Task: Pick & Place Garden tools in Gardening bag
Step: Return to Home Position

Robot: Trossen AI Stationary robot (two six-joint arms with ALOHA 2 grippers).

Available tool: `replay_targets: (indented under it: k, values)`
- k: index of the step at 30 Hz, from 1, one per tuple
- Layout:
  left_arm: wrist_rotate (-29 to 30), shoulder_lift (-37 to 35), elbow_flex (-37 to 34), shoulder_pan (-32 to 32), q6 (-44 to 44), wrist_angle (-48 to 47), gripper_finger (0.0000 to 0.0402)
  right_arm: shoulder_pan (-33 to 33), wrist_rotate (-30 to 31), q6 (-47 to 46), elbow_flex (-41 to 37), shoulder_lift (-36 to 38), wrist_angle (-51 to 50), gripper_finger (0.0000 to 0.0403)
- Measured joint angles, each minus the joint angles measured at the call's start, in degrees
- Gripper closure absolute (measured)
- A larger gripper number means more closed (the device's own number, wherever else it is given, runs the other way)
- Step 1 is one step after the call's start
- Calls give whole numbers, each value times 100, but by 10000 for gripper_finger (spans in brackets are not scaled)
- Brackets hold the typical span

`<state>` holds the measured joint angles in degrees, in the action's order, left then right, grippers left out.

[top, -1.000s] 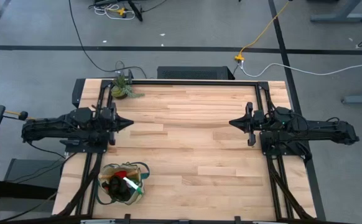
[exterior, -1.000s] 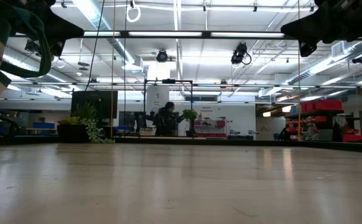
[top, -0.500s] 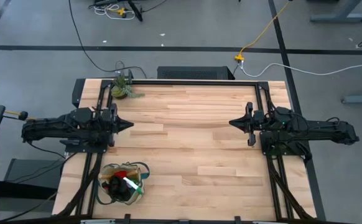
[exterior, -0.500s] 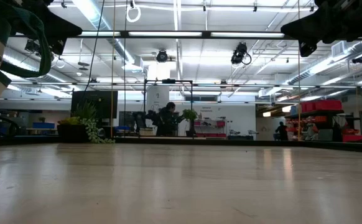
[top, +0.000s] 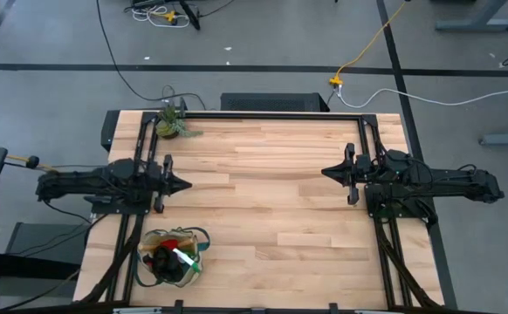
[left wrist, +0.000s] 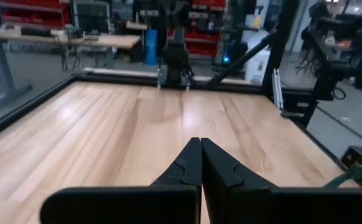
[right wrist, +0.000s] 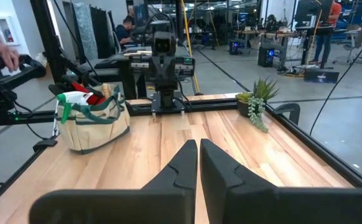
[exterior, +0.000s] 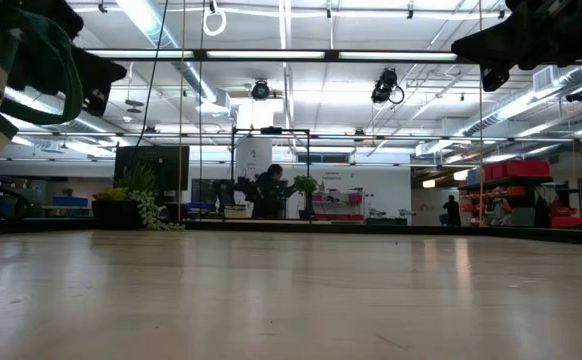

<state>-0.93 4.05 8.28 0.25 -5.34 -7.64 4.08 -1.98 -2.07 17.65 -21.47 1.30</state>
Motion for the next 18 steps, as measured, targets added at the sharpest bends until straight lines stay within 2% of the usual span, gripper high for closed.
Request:
replay_targets:
  k: [4,11,18]
  values:
    - [3,-393,-235,-17,27,77,399,0,0,0,0,0,0,380]
    - [44,-395,-457,-30,149,114,399,0,0,0,0,0,0,380]
    - [297,-395,-668,-158,358,743,399,0,0,0,0,0,0,380]
